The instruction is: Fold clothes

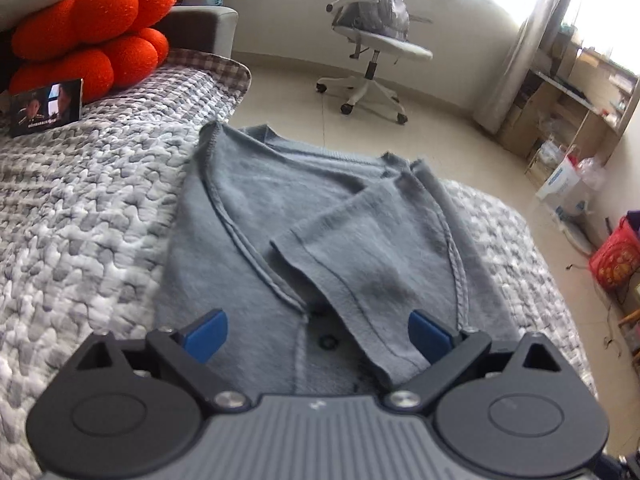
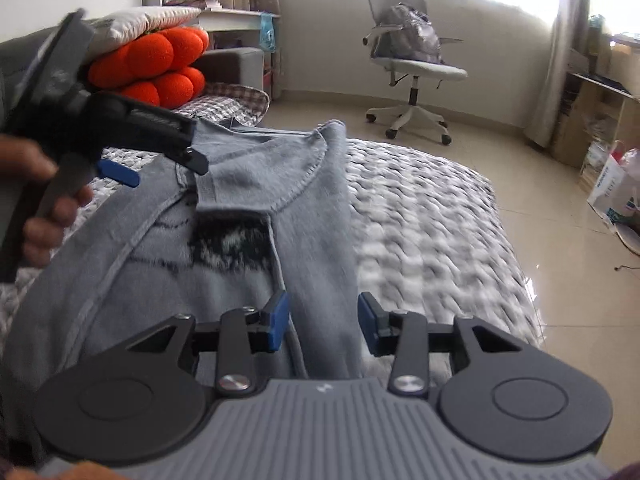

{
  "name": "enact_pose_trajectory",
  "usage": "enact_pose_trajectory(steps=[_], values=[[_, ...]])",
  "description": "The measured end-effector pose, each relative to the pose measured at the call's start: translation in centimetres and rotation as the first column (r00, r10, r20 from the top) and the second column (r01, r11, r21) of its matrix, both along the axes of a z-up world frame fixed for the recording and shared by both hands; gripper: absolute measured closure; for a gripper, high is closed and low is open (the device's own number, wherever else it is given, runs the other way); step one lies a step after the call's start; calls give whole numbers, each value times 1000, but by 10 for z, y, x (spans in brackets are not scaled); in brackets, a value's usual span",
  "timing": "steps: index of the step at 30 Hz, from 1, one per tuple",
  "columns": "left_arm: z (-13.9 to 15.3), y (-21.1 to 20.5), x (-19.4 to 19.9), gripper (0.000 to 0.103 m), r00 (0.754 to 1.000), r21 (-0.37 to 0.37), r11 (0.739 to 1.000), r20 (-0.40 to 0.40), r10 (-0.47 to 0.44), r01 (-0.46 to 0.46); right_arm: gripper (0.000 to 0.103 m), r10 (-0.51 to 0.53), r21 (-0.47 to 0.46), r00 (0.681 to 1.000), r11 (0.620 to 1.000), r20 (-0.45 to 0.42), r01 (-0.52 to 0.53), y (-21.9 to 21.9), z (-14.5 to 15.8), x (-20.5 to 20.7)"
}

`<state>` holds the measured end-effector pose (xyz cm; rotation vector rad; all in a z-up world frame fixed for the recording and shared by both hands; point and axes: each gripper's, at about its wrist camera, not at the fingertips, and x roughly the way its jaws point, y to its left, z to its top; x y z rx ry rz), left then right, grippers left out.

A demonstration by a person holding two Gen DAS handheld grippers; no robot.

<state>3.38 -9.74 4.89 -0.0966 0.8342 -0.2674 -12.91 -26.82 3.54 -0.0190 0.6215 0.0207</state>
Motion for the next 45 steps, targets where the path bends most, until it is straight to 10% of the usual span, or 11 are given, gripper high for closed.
enact_pose_trajectory(steps=[20,22,26,33,45], values=[[-16,-51,-1,26,996,80,992,21,91,-93,48,-8,-15,998,1000,63,9,-5,-24,-53],[-15,-50,-1,66,997,56,996,18,70,-71,48,-1,-41,998,999,62,4,0,-27,-56],[-12,-47,1,100,1000,5,1000,6,13,-13,49,-7,-61,998,998,61,11,3,-31,-60],[-8,-36,6,100,1000,-87,996,-6,-11,11,80,-8,-87,998,996,65,13,10,-30,-63],[34,-39,13,101,983,-65,990,140,-116,126,95,-14,-119,996,993,92,25,23,-14,-69]])
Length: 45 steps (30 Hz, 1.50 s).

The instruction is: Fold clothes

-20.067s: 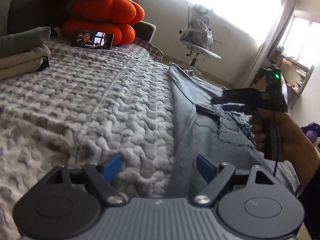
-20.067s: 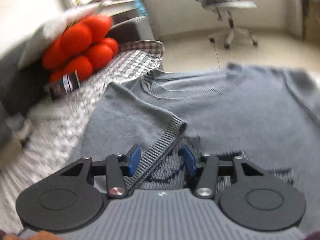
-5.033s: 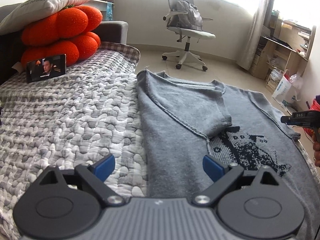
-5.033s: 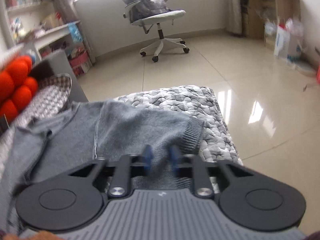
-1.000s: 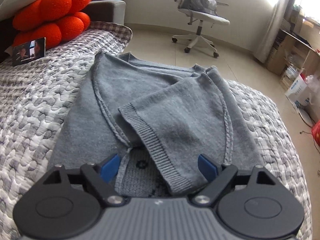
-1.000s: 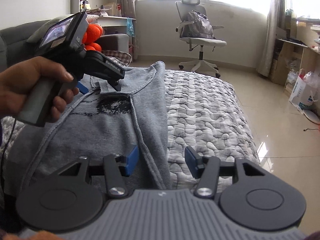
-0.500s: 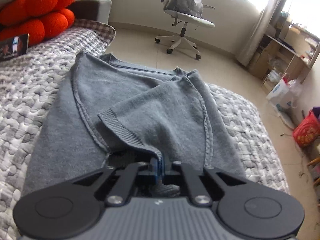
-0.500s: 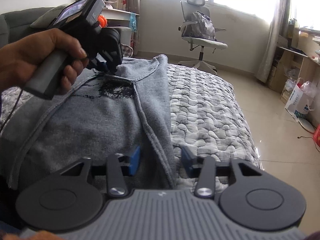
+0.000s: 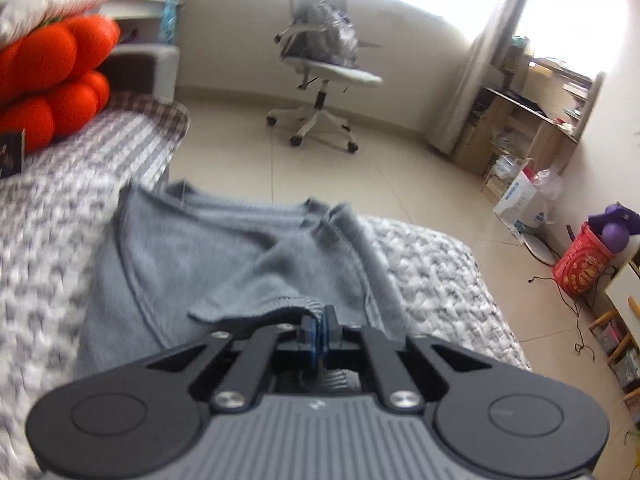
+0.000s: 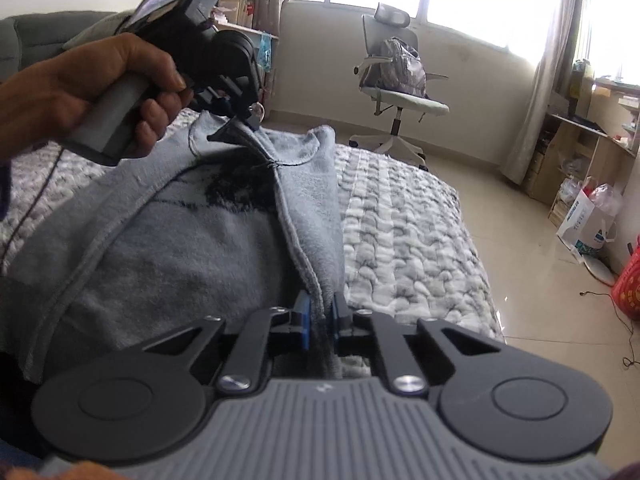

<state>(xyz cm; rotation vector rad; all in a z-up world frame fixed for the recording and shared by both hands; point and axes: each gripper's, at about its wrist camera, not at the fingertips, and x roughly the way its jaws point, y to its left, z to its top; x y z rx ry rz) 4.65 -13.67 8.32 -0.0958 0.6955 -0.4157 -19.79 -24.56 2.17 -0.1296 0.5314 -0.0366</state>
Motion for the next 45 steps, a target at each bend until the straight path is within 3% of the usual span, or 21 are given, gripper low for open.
enact_pose_trajectory(steps=[9,17,24,26,30,32,34,39,43,45], values=[[18,17,24,101,996,40,999,91,-27,23,96,113,246,993,964,-35,-101,4,25,12],[3,33,35,101,993,57,998,117,-15,9,96,230,349,964,921,-131,-172,29,2,37],[-11,42,42,100,990,35,999,140,8,-13,95,313,462,939,860,-144,-216,39,-4,42],[-15,42,44,100,992,43,999,128,13,-18,84,334,474,932,849,-143,-232,41,-5,42],[-23,47,45,98,996,26,999,89,22,-25,84,337,455,931,857,-141,-241,37,-2,38],[-25,52,46,89,997,10,999,71,32,-33,83,333,435,932,867,-143,-243,35,-1,35],[-24,59,48,73,997,2,999,63,53,-53,82,343,420,927,872,-153,-253,36,-1,32],[-21,77,35,70,997,-54,996,25,71,-69,83,378,390,911,873,-162,-293,41,-3,28],[-24,88,12,68,999,-66,997,-4,50,-50,100,354,388,921,881,-164,-270,45,-6,34],[-26,94,5,68,999,-74,996,-22,39,-41,102,362,438,923,856,-131,-273,40,-3,33]])
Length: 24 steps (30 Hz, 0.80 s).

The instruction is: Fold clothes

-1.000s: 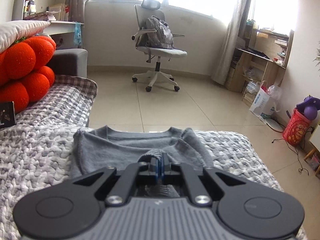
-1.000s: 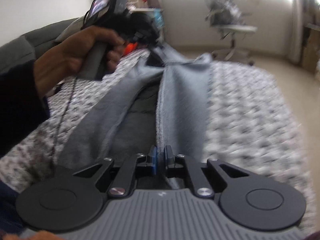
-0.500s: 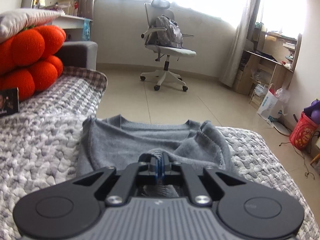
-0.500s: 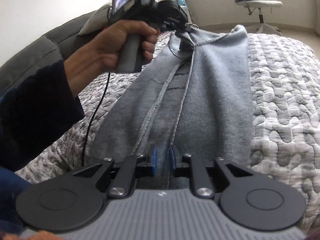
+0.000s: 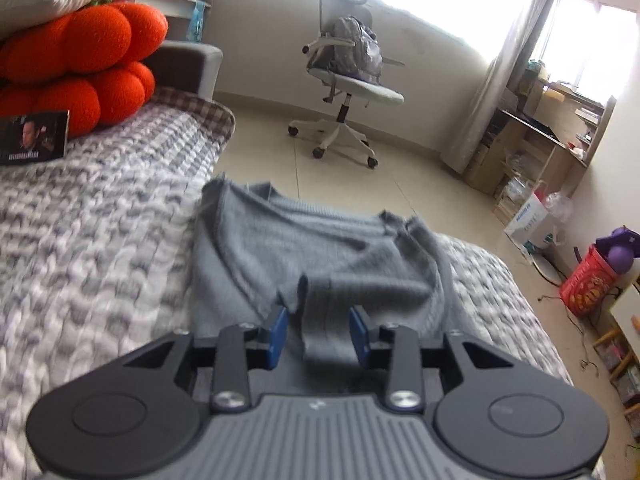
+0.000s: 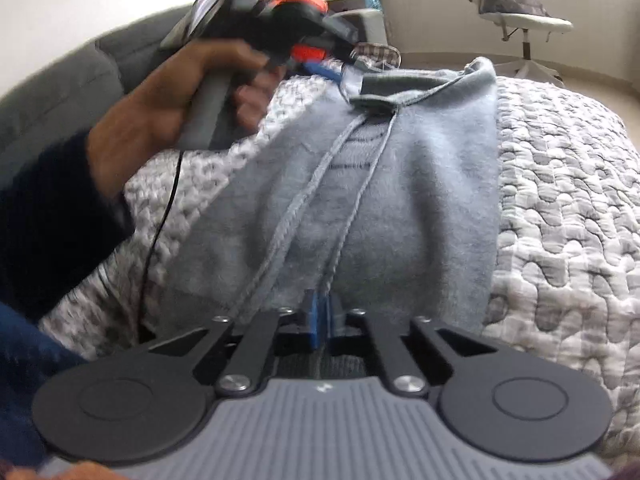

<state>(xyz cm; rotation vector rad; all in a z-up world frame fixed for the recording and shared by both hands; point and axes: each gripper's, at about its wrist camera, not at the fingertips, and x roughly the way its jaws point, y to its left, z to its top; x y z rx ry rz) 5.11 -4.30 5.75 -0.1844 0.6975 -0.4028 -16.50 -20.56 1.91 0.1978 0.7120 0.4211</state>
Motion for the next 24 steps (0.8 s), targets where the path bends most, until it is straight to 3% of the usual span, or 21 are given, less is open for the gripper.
enact_pose_trajectory(steps=[3,5,7,11,12,13,15,20,24], values=[[-1,9,-2,68,1000,-19,1000,-15,0,0,102,-1,77,1000,997,25,-1,-4,7,-2],[0,13,-2,68,1000,-19,1000,-19,3,-3,102,-16,55,1000,998,21,15,-4,8,2],[0,18,-1,65,1000,-23,1000,-25,7,-8,92,-28,-15,999,1000,28,28,-5,13,12],[-4,28,-1,53,999,-36,999,-37,22,-23,89,-24,-153,997,988,78,35,-19,39,47],[-6,29,-2,47,999,-28,999,-41,23,-24,81,-19,-176,996,984,87,34,-26,47,64],[-9,30,-3,43,999,-19,999,-45,25,-26,57,-13,-198,995,980,96,32,-32,54,80],[-13,31,-4,43,999,-5,1000,-52,17,-17,38,-12,-251,995,967,100,37,-45,63,118],[-7,31,17,39,997,-40,999,-77,14,-17,38,-50,-401,996,913,67,73,-69,60,221],[5,17,47,29,997,-37,999,-76,-4,2,39,-83,-423,995,900,58,100,-77,47,271]])
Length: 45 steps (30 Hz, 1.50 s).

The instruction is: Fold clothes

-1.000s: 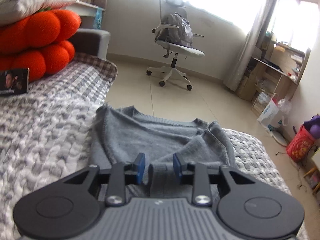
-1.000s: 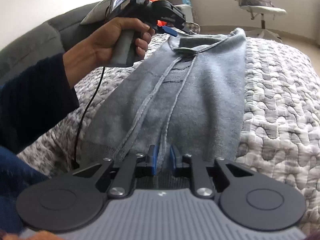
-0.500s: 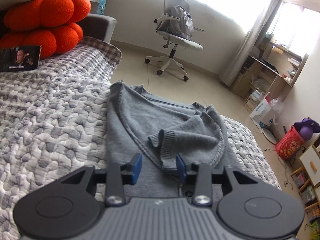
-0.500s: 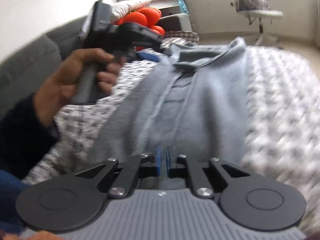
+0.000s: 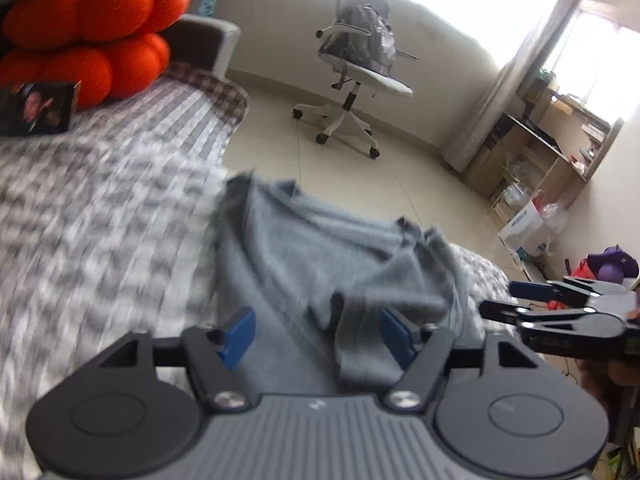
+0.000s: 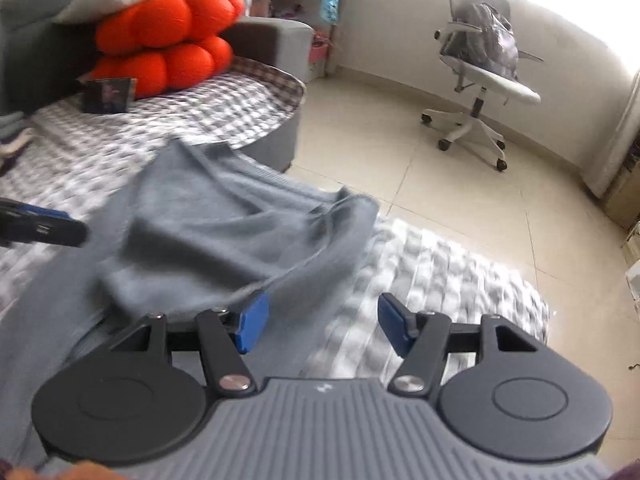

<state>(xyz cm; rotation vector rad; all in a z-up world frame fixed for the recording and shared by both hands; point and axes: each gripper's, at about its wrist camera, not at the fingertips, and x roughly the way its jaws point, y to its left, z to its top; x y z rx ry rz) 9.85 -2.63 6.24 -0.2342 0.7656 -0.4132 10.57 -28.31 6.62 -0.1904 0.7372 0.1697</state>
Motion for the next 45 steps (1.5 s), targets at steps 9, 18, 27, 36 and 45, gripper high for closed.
enact_pose_trajectory(steps=[9,18,27,36,45], values=[[-20,-51,56,34,991,120,990,-116,-63,77,49,-25,51,1000,998,-15,25,-13,-8,41],[-22,-59,52,92,990,173,979,-110,-89,107,50,-2,72,1000,997,16,1,-14,-17,44],[-24,-37,58,93,984,28,995,-148,-96,101,51,322,-102,946,943,49,-316,36,-9,27],[-18,-32,63,95,979,-57,990,-147,-138,131,51,422,-170,907,894,8,-415,61,-25,29],[-34,-30,70,57,956,-109,980,-226,-188,167,50,464,-187,886,871,9,-455,68,-30,21]])
